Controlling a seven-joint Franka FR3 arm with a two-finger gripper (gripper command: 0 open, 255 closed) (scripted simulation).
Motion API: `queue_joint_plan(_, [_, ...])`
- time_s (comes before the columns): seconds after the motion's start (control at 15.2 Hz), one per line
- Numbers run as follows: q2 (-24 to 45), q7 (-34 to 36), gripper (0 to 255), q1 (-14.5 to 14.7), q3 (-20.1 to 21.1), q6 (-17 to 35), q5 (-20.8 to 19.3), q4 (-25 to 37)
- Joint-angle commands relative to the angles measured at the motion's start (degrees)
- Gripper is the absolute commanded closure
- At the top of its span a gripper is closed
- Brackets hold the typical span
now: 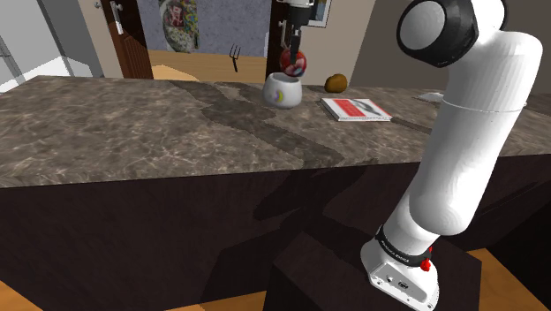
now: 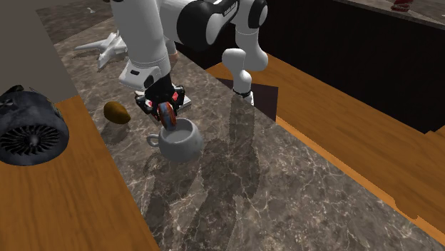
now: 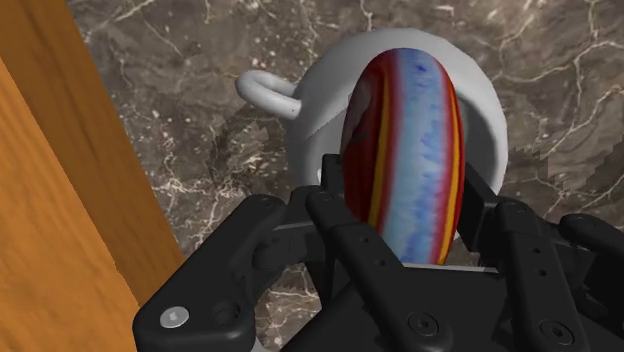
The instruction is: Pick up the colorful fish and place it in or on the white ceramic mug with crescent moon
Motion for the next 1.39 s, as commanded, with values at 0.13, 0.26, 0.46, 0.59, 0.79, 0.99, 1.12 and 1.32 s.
queue_joint_plan(0.13, [0.38, 0.04, 255, -0.09, -0.07, -0.26, -0.07, -0.27])
queue_joint_plan(0.26, [0.19, 0.05, 0, -0.07, -0.07, -0.23, -0.14, -0.47])
queue_joint_plan(0.46, [0.22, 0.01, 0, -0.09, -0.09, -0.26, -0.13, -0.41])
queue_joint_plan(0.59, [1.14, -0.1, 0, -0.33, -0.12, -2.52, 0.2, 2.73])
queue_joint_plan(0.79, [4.25, -0.62, 0, -1.38, -0.3, -9.44, 1.34, 12.61])
queue_joint_plan(0.99, [4.24, -0.62, 0, -1.39, -0.28, -9.43, 1.34, 12.6])
queue_joint_plan(1.12, [4.25, -0.62, 0, -1.39, -0.28, -9.44, 1.34, 12.61])
queue_joint_plan(1.32, [4.25, -0.62, 0, -1.39, -0.28, -9.42, 1.34, 12.59])
